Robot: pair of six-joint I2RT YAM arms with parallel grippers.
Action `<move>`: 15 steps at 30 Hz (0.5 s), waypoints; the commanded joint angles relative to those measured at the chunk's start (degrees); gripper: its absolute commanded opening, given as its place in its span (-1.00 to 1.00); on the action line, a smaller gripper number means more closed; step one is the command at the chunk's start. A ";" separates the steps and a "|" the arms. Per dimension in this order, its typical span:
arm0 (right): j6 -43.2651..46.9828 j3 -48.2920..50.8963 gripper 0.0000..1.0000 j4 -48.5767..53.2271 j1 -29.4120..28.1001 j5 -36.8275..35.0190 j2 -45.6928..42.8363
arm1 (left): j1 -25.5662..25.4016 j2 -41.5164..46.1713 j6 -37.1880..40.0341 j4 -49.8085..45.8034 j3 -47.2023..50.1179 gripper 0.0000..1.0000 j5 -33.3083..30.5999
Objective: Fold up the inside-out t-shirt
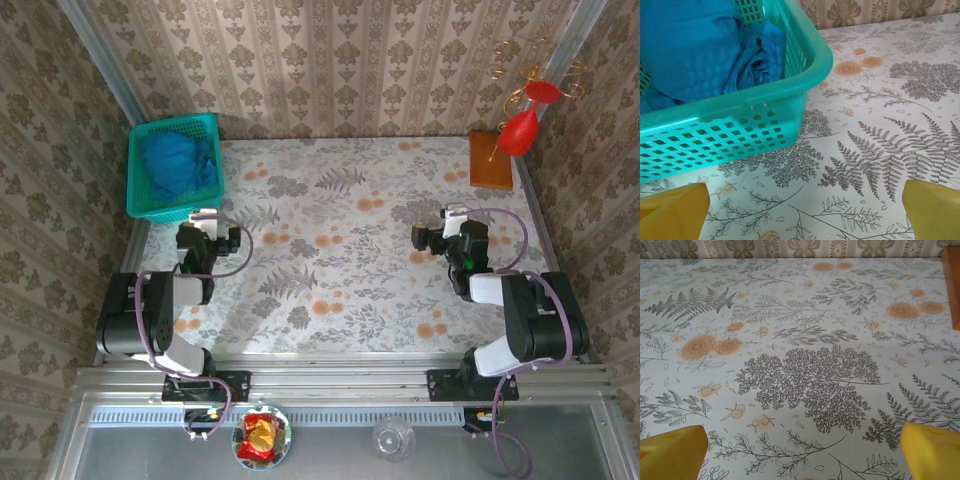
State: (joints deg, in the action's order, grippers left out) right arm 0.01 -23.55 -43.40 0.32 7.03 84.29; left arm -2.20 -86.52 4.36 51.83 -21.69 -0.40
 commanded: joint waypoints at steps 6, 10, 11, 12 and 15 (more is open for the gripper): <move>-1.96 -7.49 1.00 18.40 -0.70 -2.72 -7.86 | -0.82 7.98 0.30 -12.74 -3.56 1.00 -5.24; -2.18 -10.24 1.00 24.43 -2.40 -3.71 -10.31 | -1.02 9.78 -2.38 -23.45 -9.20 1.00 -8.04; -2.91 -11.02 1.00 25.68 -2.65 -3.37 -10.89 | -1.06 9.84 -3.13 -26.36 -11.19 1.00 -8.45; -3.25 -11.52 1.00 26.64 -3.11 -3.12 -11.33 | -1.05 9.73 -3.61 -28.87 -13.02 1.00 -8.47; -3.44 -13.24 1.00 29.87 -4.75 -3.79 -12.23 | -1.05 8.47 -5.58 -36.72 -19.22 1.00 -8.94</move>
State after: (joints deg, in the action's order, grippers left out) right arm -2.09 -34.48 -19.66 -3.22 4.62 73.76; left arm -3.03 -78.15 1.85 25.85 -36.18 -7.40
